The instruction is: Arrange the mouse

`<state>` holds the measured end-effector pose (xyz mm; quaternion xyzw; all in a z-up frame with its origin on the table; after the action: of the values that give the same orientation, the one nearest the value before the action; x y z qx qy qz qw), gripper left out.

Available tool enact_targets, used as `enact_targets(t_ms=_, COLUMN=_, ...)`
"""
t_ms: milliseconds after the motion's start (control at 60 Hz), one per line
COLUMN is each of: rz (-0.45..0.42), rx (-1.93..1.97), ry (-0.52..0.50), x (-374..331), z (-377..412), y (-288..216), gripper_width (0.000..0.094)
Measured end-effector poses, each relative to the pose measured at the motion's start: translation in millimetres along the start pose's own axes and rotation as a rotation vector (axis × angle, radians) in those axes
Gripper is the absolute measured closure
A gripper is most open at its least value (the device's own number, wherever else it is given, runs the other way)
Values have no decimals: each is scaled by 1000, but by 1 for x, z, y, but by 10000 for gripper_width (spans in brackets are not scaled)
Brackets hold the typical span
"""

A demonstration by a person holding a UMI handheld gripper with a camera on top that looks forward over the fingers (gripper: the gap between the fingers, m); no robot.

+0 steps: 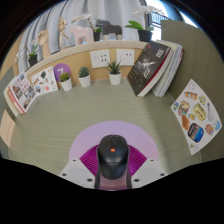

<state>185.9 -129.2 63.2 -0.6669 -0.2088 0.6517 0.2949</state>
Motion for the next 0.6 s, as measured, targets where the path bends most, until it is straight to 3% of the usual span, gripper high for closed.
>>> enact_targets(t_ms=133, rz=-31, rx=9, ry=-14, x=3, z=1, y=7, gripper_width=552)
enact_targets(t_ms=367, rz=-43, rx=-19, ry=-16, x=5, z=1, y=11, gripper_width=419)
enact_targets(t_ms=467, rz=10, rx=-55, ry=-30, x=1, z=7, y=8, gripper_width=223)
enact_targets(t_ms=600, rz=13, rx=-107, ry=13, x=-33, z=17, y=-11, gripper_width=137)
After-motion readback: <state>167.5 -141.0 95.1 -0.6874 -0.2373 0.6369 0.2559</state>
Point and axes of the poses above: the point between the fingertips, and its own axes, seen from behind it with the camera up: z to the left, y down, x forward, the way the camera looks, the point moved 9 cm from there along -x, backward, against the way the camera looks, and after that the axes turned 2 degrees about y, right-handed, at the moved point
